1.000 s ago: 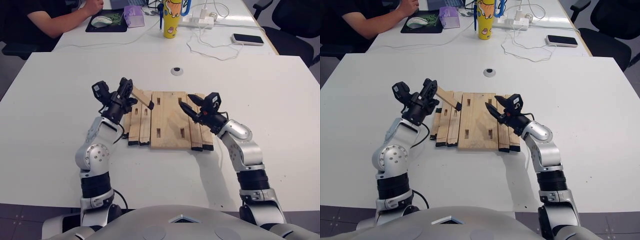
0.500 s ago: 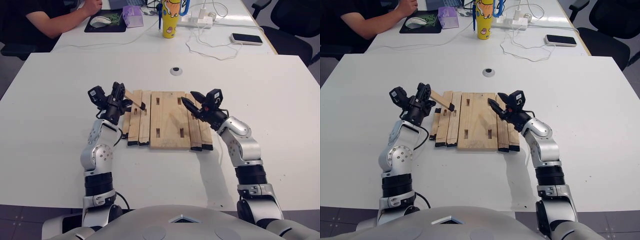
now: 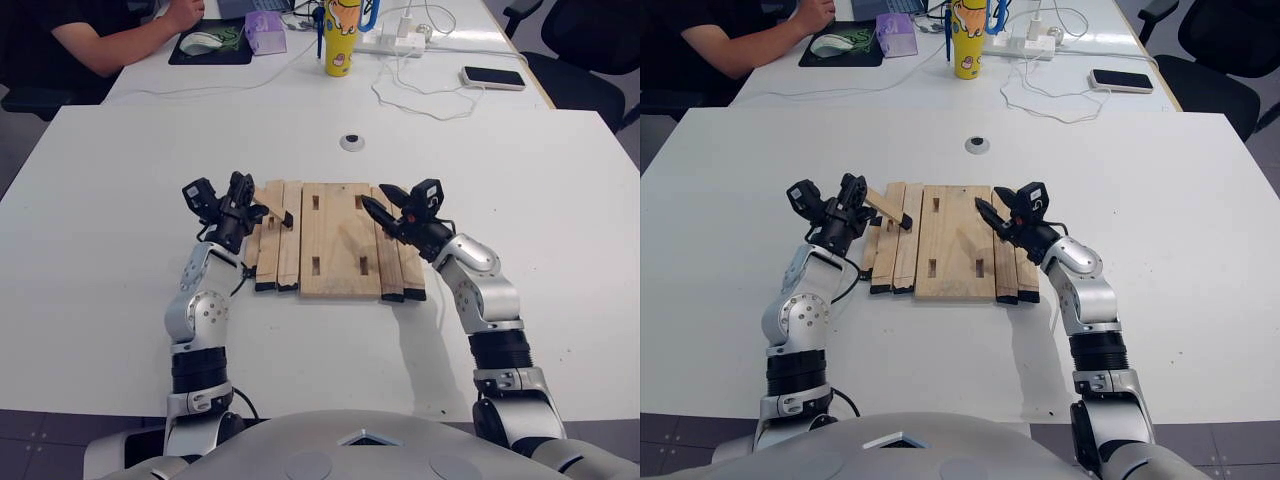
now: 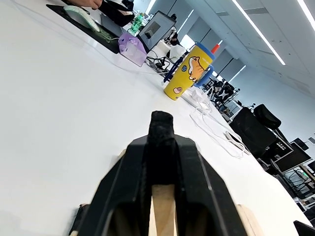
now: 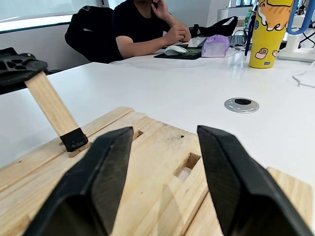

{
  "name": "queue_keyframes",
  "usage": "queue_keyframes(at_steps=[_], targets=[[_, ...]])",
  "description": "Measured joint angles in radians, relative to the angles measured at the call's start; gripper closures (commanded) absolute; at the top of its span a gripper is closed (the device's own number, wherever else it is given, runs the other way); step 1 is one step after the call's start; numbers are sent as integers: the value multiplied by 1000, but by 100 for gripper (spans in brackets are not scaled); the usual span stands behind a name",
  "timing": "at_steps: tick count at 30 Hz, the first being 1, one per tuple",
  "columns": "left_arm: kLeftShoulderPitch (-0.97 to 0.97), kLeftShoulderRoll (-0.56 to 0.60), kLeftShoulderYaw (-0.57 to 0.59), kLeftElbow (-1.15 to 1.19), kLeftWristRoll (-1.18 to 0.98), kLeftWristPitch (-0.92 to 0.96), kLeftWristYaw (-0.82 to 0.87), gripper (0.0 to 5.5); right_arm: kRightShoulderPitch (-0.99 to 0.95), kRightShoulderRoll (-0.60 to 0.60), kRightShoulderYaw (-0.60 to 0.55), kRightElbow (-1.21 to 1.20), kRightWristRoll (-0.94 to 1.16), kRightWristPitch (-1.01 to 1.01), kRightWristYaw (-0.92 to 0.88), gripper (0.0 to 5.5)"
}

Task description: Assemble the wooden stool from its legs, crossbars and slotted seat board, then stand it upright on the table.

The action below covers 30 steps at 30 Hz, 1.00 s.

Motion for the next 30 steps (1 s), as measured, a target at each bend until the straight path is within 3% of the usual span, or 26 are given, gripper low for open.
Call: queue_keyframes(at_steps=[11, 22, 30], targets=[[6, 1, -52, 3, 20, -28, 61, 506, -12, 0, 5, 0, -2, 10, -1, 309], [-59, 11, -287, -18, 366, -9, 241, 506, -31, 6, 35, -8, -18, 22, -21, 309], [-59, 37, -381, -17, 548, 22, 247, 506, 4, 23, 43, -44, -20, 35, -57, 309]])
